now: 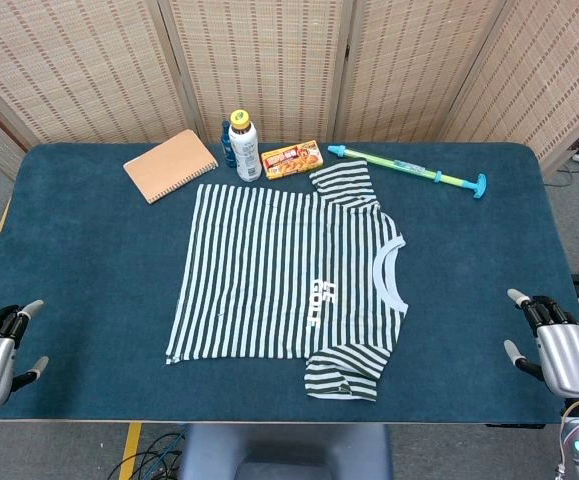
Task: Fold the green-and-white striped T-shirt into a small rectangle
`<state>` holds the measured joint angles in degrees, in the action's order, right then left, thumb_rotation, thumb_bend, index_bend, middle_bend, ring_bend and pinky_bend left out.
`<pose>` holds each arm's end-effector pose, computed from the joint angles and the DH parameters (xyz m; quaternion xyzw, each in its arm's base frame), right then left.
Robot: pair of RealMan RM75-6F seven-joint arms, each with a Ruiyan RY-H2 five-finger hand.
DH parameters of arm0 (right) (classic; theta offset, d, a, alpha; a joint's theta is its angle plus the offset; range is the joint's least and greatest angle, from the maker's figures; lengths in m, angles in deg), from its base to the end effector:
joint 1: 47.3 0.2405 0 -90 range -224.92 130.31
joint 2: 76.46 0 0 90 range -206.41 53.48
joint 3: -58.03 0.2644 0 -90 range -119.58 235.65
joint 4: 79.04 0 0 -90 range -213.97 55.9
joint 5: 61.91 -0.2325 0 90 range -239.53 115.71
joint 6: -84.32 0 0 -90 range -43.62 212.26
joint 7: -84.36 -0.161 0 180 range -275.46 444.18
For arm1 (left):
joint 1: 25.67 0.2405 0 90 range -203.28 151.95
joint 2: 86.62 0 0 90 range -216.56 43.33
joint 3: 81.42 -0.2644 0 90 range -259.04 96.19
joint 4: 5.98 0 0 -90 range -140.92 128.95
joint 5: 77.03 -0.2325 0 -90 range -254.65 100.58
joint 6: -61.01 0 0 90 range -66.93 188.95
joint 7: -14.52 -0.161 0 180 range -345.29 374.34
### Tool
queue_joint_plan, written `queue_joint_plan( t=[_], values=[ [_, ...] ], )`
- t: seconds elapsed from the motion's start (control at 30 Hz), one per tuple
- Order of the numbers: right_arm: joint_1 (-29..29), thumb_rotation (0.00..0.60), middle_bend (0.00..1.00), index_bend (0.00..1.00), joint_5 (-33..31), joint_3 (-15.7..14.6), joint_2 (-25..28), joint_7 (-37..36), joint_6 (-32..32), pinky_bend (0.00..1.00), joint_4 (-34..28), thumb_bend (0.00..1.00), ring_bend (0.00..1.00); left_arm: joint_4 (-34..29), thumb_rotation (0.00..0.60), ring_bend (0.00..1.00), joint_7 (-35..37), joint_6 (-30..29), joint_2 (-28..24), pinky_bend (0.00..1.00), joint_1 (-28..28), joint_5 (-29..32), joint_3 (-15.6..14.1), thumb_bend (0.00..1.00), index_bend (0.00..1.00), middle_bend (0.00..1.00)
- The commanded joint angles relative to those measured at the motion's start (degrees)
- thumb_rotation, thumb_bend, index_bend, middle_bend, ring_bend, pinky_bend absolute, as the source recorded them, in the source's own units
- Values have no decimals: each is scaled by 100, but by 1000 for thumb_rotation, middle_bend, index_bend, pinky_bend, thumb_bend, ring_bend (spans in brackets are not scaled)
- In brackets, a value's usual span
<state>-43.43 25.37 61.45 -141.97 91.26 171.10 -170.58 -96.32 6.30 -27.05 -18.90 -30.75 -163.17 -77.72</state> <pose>-0.3251 -0.1971 0.1398 0.6095 -0.3435 0.3672 0.6129 -0.3226 0.2049 0.1341 -0.6019 -0.3332 -0.3753 0.6211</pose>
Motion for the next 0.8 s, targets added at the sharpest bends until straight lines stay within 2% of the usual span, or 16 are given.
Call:
queue_joint_plan(
  t=[0.03,0.43,0.6,0.8],
  values=[
    [0,600,334,163,26,0,-9,-26,18,426,15,284,255,-6,600,211,-12,16,-8,391,-9,-12,-9,211,190,275],
    [-48,600,336,163,52,23,19,-155,130,426,70,285,263,-71,600,218,109,122,-40,391,-126,-193,-44,211,233,275],
    [-60,600,344,163,57,45,13,-199,175,426,101,285,270,-74,600,275,180,243,-21,390,-320,-426,-37,211,272,289],
    [-21,600,344,163,37,66,37,-173,110,426,82,285,271,-39,600,352,339,600,75,386,-695,-776,-77,210,305,367]
  ],
)
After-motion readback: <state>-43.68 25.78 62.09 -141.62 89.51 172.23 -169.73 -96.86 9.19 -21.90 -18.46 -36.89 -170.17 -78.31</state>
